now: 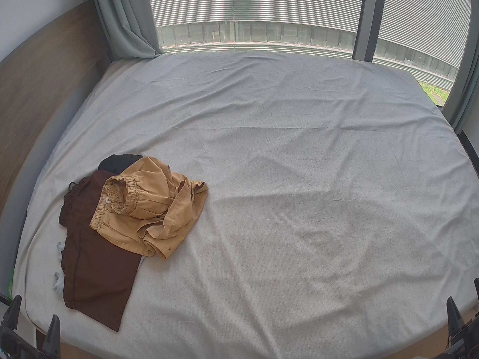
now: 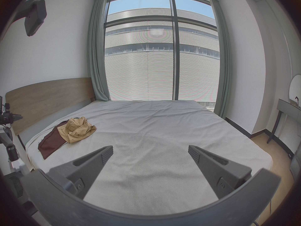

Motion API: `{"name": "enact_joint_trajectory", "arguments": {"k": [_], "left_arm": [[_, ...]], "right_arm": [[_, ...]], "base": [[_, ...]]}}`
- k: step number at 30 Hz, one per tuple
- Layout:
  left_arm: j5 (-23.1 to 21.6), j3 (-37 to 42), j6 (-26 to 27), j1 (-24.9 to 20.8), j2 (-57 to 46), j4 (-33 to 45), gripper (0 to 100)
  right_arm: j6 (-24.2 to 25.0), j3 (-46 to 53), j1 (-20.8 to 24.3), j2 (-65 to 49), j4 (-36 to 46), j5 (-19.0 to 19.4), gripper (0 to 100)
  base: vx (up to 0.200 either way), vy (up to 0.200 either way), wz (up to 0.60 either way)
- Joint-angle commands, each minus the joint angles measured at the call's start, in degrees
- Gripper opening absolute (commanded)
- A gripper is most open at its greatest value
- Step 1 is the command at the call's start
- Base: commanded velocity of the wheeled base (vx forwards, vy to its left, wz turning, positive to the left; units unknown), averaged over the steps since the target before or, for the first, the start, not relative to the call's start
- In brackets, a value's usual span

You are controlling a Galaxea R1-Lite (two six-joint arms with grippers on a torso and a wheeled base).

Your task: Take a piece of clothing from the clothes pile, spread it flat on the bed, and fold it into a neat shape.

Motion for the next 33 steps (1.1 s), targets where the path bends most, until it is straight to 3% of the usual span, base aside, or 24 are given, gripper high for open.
{"name": "enact_joint_trajectory", "arguments": {"k": [1,26,30,33], "left_arm": [[0.0,1.0,0.0,0.0,-0.9,-0.1,100],[-1.0,1.0,0.5,0.0,-0.9,-0.5,100],[-1.7,-7.8,0.3,0.6,1.5,-4.1,100],[-2.1,-8.9,0.3,-0.2,6.5,-3.9,100]], "right_arm": [[0.1,0.8,0.0,-0.8,0.0,0.0,100],[0.1,0.8,-0.1,-0.8,0.0,0.0,100],[0.1,0.8,-0.1,-0.8,0.0,-0.1,100],[0.0,0.8,-0.1,-0.8,0.0,-0.1,100]], "base": [[0.0,0.0,0.0],[0.0,0.0,0.0],[0.0,0.0,0.0],[0.0,0.0,0.0]]}}
